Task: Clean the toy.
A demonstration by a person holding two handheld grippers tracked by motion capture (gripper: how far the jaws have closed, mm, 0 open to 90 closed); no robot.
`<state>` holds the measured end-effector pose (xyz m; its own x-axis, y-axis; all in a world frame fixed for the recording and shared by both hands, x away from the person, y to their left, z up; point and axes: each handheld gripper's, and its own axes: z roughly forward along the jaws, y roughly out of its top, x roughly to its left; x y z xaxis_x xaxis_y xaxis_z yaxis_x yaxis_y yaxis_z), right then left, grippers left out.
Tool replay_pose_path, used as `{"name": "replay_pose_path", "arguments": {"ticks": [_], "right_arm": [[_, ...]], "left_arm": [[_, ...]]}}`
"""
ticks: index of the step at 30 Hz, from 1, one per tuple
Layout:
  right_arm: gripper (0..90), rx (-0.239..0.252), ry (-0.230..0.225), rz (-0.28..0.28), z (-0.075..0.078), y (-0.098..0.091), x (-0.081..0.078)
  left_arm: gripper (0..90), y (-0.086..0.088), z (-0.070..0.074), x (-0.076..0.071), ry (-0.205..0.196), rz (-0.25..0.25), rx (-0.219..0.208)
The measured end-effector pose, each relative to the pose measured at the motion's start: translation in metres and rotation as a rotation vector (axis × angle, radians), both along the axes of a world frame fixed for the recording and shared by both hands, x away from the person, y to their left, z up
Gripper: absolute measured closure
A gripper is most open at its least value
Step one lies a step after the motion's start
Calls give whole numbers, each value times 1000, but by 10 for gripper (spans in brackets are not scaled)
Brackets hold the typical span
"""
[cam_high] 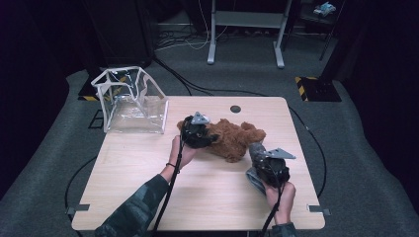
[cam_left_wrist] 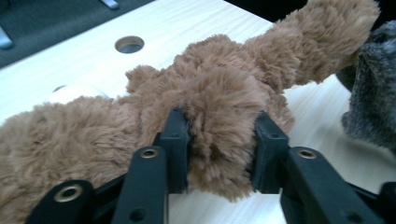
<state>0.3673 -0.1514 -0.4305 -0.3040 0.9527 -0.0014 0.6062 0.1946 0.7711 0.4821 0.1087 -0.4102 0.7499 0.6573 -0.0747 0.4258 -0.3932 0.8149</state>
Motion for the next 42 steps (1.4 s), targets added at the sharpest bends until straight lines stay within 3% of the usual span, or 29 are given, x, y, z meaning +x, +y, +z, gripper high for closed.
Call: {"name": "replay_pose_path", "arguments": {"ticks": [5,8,12,18,23,25,29,32,35,38,42], "right_arm": [[742,-19,-41,60,10,42,15],[743,-17,-45,80,5,66,37],[746,0,-33,59,-7,87,62],[755,-9,-29,18,-13,74,69],[756,-10,-3,-123,-18,31,75],[756,10,3,-146,-20,20,75],[755,23,-38,-96,-12,27,62],[755,33,-65,-1,-3,53,53],[754,30,-56,73,-1,79,56],[755,28,-33,66,-8,85,68],[757,47,-10,24,-16,66,74]], "left_arm": [[697,-6,3,1,58,9,-27],[699,-10,5,1,62,10,-28],[705,-10,8,1,70,11,-28],[710,-5,10,1,88,1,-43],[712,-7,10,2,93,-6,-56],[711,-8,10,3,94,-10,-52],[711,-10,8,5,101,-8,-49],[710,-10,8,7,106,-11,-50],[710,-10,7,7,122,-5,-66],[711,-9,7,8,116,-7,-58],[711,-7,8,8,112,-11,-60]]}}
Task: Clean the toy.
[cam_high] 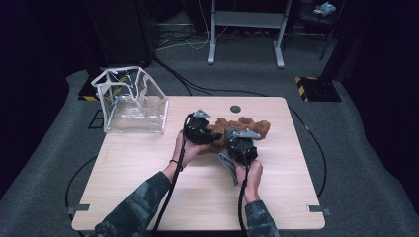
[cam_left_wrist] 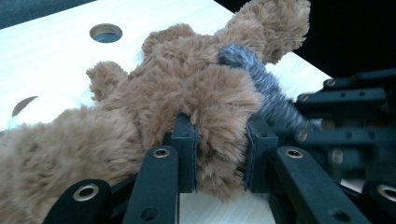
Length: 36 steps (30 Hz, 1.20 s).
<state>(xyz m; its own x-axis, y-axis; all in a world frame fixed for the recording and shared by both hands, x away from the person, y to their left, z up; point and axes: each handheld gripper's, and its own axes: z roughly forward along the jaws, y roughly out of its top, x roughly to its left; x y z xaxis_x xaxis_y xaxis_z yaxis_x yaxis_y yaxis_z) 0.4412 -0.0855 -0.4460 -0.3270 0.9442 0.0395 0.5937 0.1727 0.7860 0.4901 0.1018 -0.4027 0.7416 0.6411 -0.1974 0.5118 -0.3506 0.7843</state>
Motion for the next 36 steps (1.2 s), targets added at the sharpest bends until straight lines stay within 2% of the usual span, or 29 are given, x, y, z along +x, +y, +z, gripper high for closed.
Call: {"name": "replay_pose_path", "arguments": {"ticks": [6,9,11,13,15,18,19,21,24,25,27,30,34,36], "right_arm": [[756,-22,43,-153,-13,-46,5],[755,4,49,-182,-14,-60,2],[754,1,24,-159,-7,-55,-5],[753,-1,-7,-100,3,-43,-12],[752,10,-33,-35,13,-26,-15],[751,-15,-55,40,22,0,-12],[751,-33,-51,49,22,5,-9],[752,-42,-24,28,17,6,0],[754,-34,15,-19,3,-8,12],[753,-24,25,-38,1,-11,12],[752,-43,32,-54,2,-15,9],[753,-22,-20,-31,16,-15,-1],[753,35,-103,46,44,3,-14],[753,38,-104,73,49,12,-13]], "left_arm": [[711,3,-1,2,10,8,-8],[710,3,-1,4,-1,3,1],[710,2,-2,4,6,5,-3],[709,1,-2,4,0,5,-3],[708,0,-2,4,1,2,1],[708,0,-3,4,5,0,-1],[708,0,-3,4,5,-1,-4],[708,1,-3,4,12,-2,-7],[705,4,-2,5,17,-11,-10],[701,5,-3,5,23,-12,-15],[698,7,-4,6,34,-13,-21],[699,5,-4,6,31,-6,-24],[698,1,-4,5,29,-14,-18],[699,0,-4,5,29,-8,-27]]}}
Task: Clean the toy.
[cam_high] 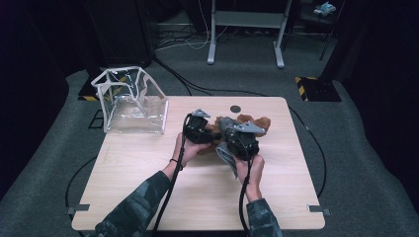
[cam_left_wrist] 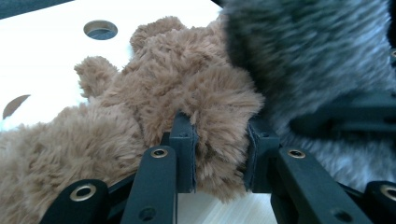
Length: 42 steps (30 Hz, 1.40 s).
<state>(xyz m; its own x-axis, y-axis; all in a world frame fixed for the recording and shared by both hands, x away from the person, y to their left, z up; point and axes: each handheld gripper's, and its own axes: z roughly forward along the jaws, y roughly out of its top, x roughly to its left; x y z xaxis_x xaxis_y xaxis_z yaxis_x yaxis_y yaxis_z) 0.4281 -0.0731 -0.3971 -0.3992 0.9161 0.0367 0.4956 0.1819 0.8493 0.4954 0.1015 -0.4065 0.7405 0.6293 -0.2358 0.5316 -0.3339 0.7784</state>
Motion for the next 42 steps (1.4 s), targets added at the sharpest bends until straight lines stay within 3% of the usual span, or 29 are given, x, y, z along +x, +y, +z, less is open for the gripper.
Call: {"name": "replay_pose_path", "arguments": {"ticks": [2,4,9,12,18,20,23,29,32,37,39,42], "right_arm": [[755,-15,19,-4,-4,7,6],[755,-11,41,-23,-14,4,16],[755,-13,150,-70,-43,-8,34],[753,-17,135,-72,-37,-10,29],[753,33,21,-20,-5,-6,6],[753,20,20,0,-2,1,4],[754,10,35,-18,-12,3,13],[753,27,141,-77,-45,-17,32],[752,33,125,-90,-40,-24,25],[751,35,49,-41,-19,-17,6],[750,22,44,-29,-18,-12,5],[749,2,82,-41,-28,-10,14]], "left_arm": [[706,0,0,1,0,2,19],[706,3,-1,2,12,-4,6],[704,4,0,2,18,-11,-9],[703,5,-1,3,18,-6,-16],[700,5,-1,4,18,-15,-16],[699,4,-1,4,19,-16,-18],[699,4,-2,5,37,-6,-31],[686,4,-2,5,34,-20,-49],[682,5,-2,5,37,-18,-53],[632,3,-1,4,30,-20,-58],[610,3,0,3,29,-17,-57],[535,5,2,2,23,-6,-62]]}}
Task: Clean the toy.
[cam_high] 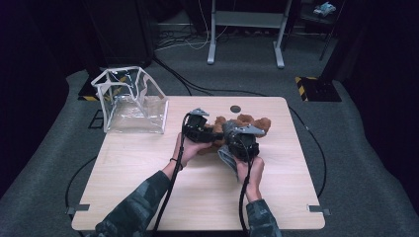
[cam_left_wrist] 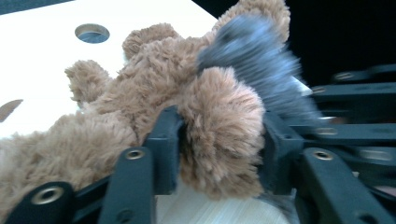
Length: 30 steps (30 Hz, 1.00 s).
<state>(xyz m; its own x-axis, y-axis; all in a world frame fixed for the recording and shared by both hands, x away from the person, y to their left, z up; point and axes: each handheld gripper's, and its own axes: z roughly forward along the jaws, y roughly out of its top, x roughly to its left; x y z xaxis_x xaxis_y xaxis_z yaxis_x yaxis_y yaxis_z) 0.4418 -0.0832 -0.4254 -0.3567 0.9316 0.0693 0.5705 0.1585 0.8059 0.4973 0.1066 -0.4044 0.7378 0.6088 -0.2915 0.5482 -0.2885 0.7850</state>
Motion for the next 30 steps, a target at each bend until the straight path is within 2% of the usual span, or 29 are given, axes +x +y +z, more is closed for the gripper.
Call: {"name": "replay_pose_path", "arguments": {"ticks": [3,4,9,11,15,19,21,24,25,28,30], "right_arm": [[748,-25,43,-31,-13,-4,10],[748,-19,45,-43,-16,-7,12],[746,-13,38,-75,-17,-17,9],[746,-14,38,-82,-17,-20,8],[746,-25,25,-90,-16,-24,3],[746,-39,19,-97,-15,-28,-6],[746,-66,20,-109,-15,-30,-15],[746,-93,23,-101,-19,-34,-29],[747,-100,23,-94,-20,-34,-35],[747,-132,21,-36,-26,-26,-49],[746,-149,24,10,-29,-14,-53]], "left_arm": [[472,7,3,-1,-13,14,-5],[458,10,4,-2,-17,20,-6],[394,29,3,-5,-41,53,-7],[375,37,2,-6,-64,56,15],[354,52,-1,-8,-72,84,6],[344,64,-3,-10,-98,113,45],[346,69,-6,-9,-103,127,76],[355,75,-12,-5,-93,152,99],[357,76,-14,-3,-88,151,95],[360,80,-19,-2,-81,169,99],[369,81,-22,-1,-76,176,102]]}}
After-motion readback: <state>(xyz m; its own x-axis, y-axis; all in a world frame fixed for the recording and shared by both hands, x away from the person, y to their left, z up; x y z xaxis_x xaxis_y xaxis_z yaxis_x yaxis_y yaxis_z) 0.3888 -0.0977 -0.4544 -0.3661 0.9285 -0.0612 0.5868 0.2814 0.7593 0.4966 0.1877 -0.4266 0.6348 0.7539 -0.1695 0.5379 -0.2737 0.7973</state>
